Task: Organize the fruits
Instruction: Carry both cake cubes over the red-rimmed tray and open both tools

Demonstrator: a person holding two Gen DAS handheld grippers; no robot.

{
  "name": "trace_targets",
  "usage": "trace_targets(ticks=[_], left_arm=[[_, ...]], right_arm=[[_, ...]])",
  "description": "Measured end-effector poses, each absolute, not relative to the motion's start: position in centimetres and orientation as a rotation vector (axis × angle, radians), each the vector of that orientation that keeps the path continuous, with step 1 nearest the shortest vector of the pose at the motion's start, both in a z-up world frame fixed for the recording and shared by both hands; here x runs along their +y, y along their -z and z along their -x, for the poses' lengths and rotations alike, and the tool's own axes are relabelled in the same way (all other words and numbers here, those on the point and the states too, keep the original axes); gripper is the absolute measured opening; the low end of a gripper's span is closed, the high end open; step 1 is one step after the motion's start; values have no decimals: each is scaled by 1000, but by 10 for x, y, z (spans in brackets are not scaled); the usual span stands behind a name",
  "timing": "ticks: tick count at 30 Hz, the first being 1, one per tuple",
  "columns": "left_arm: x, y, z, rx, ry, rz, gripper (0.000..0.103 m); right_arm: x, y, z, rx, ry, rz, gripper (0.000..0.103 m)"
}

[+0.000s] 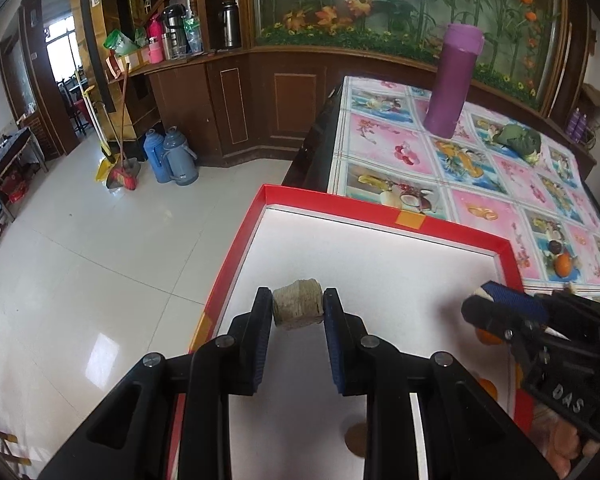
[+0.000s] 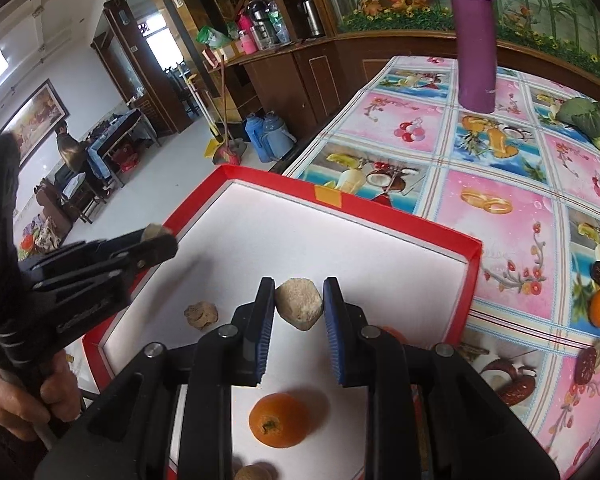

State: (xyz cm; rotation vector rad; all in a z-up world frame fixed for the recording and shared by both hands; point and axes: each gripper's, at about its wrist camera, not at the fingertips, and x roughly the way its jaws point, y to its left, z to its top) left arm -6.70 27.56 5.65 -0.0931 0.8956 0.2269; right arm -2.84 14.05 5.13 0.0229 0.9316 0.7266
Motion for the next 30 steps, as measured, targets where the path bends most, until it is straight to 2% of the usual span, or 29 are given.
trace_targets(ticks=[15, 17, 18, 21, 23, 28, 30], left_arm=[[290, -30, 58, 1010, -284, 94, 27], [291, -30, 57, 1014, -306, 87, 39], [293, -29, 55, 1016, -321, 87, 42], [295, -30, 57, 1029, -307, 115, 45], [291, -31, 60, 1031, -302, 121, 58], [276, -43, 70, 989, -302, 101, 60], [267, -52, 74, 964, -290, 103, 65]], right_arm=[[173, -23, 26, 1019, -727, 102, 27], [173, -22, 27, 1017, -726, 103, 27], [173, -23, 28, 1016, -726, 111, 27], [166, -26, 29, 1015, -726, 90, 37], [152, -35, 31, 981, -744, 28, 41], [105, -60, 35, 875, -703, -58, 46], [82, -67, 34, 847, -665, -84, 48]])
